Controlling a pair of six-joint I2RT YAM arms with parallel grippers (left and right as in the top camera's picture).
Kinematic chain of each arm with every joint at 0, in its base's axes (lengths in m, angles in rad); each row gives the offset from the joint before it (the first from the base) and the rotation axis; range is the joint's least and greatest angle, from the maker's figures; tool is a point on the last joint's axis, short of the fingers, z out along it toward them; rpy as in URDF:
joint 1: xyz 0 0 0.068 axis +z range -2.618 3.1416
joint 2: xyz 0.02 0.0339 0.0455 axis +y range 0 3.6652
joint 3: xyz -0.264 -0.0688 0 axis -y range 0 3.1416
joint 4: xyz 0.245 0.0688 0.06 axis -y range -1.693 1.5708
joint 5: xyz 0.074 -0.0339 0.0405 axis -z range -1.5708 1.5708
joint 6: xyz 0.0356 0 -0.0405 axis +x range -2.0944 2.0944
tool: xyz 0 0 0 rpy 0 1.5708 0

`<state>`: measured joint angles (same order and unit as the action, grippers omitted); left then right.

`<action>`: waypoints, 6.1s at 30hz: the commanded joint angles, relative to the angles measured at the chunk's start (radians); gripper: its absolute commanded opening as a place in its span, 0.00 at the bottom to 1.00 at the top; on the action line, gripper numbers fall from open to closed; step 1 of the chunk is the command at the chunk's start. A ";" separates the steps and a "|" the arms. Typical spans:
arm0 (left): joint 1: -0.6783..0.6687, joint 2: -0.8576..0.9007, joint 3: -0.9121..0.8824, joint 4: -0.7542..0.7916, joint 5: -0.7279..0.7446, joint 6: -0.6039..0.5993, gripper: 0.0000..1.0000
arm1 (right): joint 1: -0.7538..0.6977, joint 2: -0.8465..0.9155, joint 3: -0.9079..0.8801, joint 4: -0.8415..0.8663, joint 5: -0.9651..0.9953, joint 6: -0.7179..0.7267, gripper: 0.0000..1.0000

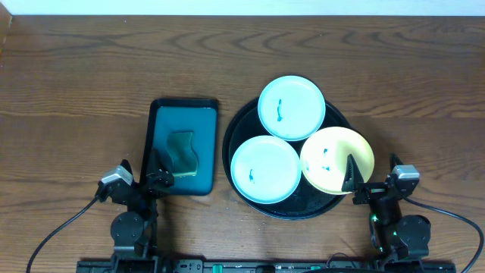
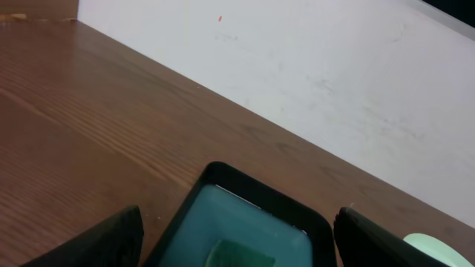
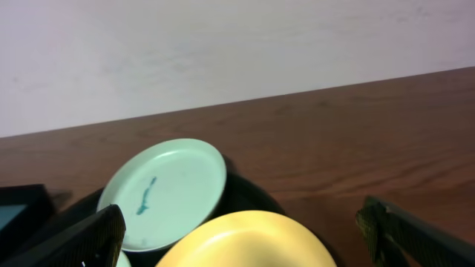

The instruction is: Clean dirty plates on tray and stack at the side

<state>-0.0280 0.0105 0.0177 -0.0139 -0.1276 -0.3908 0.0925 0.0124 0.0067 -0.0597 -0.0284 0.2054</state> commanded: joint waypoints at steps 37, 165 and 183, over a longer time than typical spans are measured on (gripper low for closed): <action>-0.013 1.320 1.001 -0.875 0.319 0.072 0.71 | 0.025 1.287 1.109 -0.838 -0.477 0.022 0.99; -0.604 2.046 1.166 -0.488 0.790 -0.177 0.07 | 0.380 1.824 1.025 -0.620 -0.069 0.385 0.01; -0.518 1.942 1.257 -0.804 0.158 -0.172 0.08 | 0.380 1.824 1.025 -0.621 -0.069 0.382 0.01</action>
<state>-0.5774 1.9625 1.2900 -0.7586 0.3363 -0.5316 0.4538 1.8015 1.0451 -0.6903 -0.0822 0.5949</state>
